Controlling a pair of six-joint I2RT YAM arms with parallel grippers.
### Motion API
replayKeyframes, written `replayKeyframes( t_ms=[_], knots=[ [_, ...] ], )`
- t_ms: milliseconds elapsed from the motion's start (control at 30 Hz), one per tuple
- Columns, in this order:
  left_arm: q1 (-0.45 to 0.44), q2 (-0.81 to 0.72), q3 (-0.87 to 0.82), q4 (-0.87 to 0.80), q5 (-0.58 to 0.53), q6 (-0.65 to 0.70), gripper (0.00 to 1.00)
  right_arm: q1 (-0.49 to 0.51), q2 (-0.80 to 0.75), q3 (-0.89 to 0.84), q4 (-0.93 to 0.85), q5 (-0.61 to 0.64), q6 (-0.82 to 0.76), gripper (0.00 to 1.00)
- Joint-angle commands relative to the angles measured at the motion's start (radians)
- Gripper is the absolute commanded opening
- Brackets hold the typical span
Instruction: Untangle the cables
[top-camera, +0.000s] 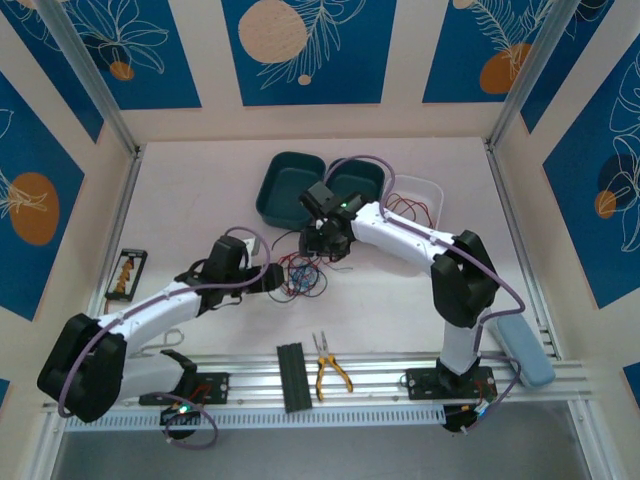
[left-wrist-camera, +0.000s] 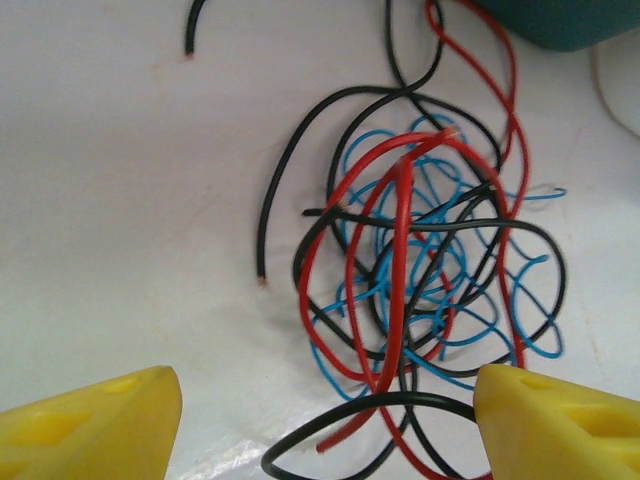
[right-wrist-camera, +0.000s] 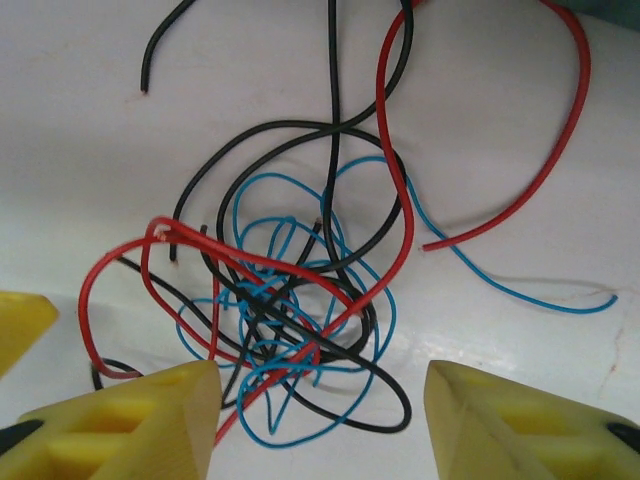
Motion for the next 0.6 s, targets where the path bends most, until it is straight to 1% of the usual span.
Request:
replayKeyframes(
  t_ms=[0,100,200,567],
  knots=[
    [0.004,0.023,-0.026,0.051,-0.006,-0.023,0.76,-0.027,0.030,0.018,-0.034,-0.041,0.044,0.52],
    [0.004,0.044,-0.024,0.052,0.004,-0.015,0.76,-0.044,0.055,0.013,-0.025,-0.049,0.064,0.45],
    [0.004,0.060,-0.021,0.054,0.013,-0.012,0.76,-0.053,0.080,0.012,-0.020,-0.049,0.076,0.43],
    [0.005,0.067,-0.019,0.065,0.021,-0.013,0.76,-0.067,0.178,0.060,-0.003,-0.040,0.076,0.42]
  ],
)
